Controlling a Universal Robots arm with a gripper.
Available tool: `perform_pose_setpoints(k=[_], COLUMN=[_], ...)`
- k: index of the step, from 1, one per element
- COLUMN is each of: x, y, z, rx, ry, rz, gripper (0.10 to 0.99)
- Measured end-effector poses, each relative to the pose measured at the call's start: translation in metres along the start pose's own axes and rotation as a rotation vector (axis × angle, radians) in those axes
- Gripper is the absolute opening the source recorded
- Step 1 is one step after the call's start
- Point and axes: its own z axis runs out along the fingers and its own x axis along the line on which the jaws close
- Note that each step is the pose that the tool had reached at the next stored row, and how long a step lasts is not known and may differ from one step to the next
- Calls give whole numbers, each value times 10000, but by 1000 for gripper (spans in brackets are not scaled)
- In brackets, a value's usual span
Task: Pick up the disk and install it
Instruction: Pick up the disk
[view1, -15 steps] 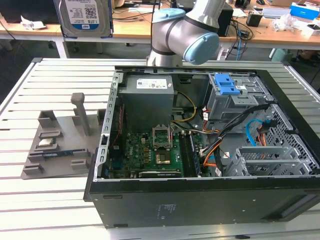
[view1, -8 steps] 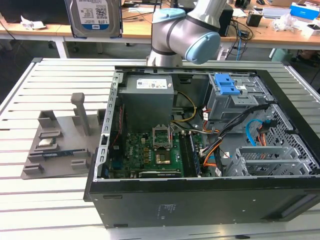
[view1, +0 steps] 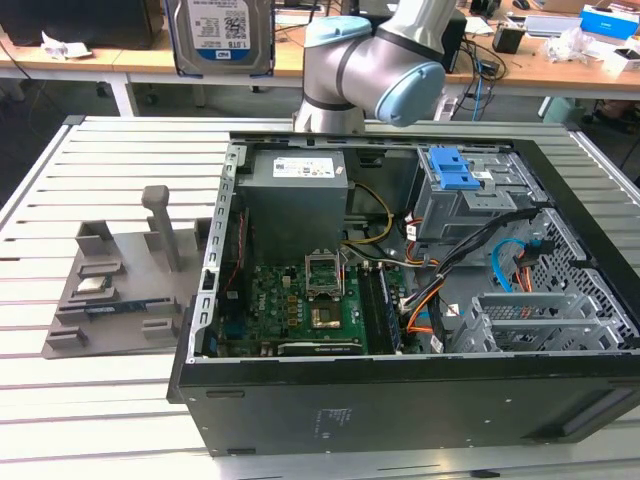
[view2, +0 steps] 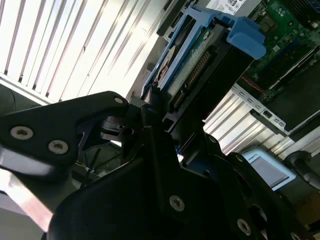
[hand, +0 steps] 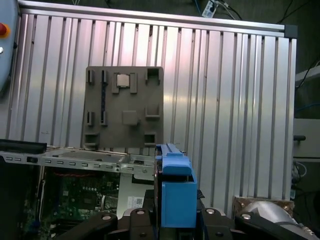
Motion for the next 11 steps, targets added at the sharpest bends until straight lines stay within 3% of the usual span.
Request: perform_pose_setpoints(k=[4,11], x=[13,30], y=[-173,-399], z=[-12,-27], rx=[-22,-36], ry=[-1,-2], rz=[2,2], gripper=[365,365])
